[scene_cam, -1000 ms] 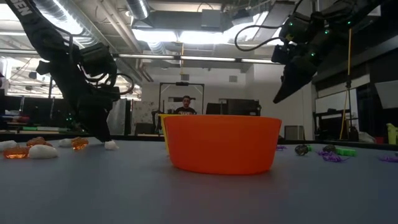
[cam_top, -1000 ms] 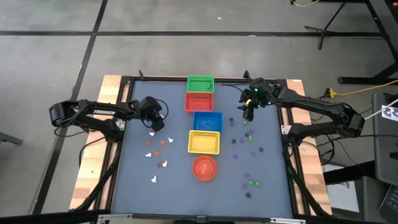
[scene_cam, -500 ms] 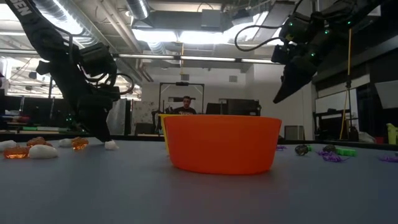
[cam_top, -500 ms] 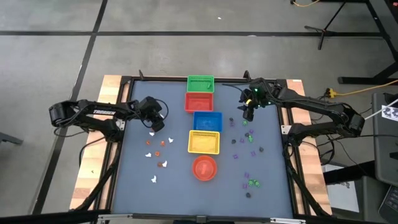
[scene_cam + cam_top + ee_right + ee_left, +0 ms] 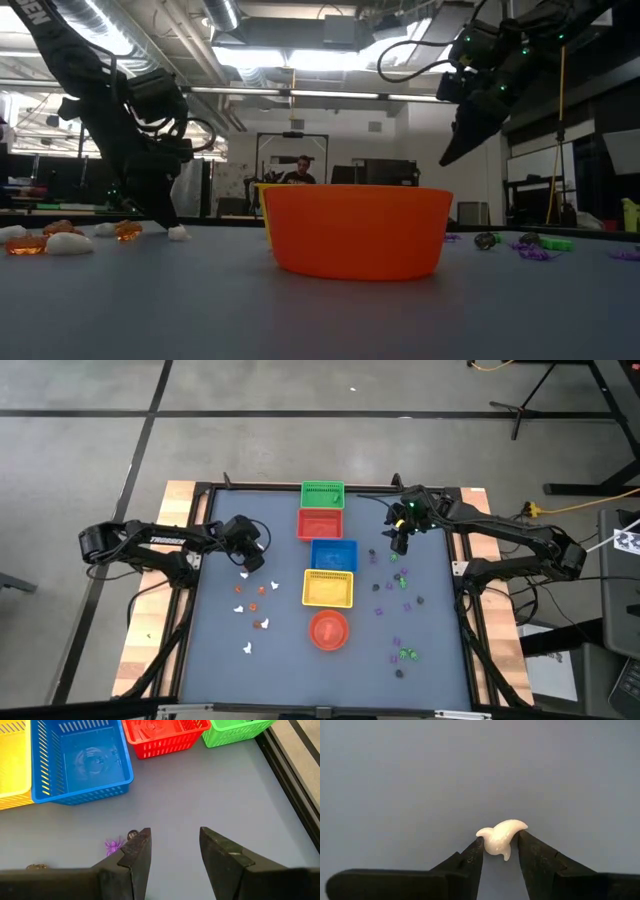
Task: Sort Halloween decoration
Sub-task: Put the white ghost toy into the red bin
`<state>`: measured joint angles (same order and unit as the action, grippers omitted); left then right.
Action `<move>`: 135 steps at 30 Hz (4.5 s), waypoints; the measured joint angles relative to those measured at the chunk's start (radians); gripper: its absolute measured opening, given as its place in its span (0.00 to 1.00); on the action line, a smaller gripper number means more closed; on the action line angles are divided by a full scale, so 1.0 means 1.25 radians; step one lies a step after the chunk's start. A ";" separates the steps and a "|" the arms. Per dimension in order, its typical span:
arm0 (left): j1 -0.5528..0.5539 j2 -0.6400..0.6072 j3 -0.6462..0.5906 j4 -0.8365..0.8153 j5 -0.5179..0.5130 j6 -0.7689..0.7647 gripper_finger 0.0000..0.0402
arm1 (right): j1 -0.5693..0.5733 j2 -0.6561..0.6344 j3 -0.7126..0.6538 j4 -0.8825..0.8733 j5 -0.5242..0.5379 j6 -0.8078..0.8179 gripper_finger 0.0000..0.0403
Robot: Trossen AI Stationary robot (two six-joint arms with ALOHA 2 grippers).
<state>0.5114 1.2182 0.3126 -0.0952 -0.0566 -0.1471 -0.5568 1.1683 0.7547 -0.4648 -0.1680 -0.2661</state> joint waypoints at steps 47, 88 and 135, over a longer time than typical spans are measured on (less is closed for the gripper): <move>0.001 0.002 -0.003 0.085 -0.003 0.001 0.17 | 0.000 0.000 0.000 0.000 0.000 0.000 0.41; 0.000 0.000 -0.001 0.083 -0.004 0.000 0.08 | 0.000 0.000 0.000 0.000 0.000 0.000 0.41; -0.058 0.000 -0.001 0.694 -0.065 -0.024 0.09 | 0.000 0.000 0.001 0.000 0.000 0.000 0.41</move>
<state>0.4384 1.2182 0.3119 0.7725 -0.1383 -0.1772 -0.5567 1.1683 0.7554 -0.4651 -0.1684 -0.2660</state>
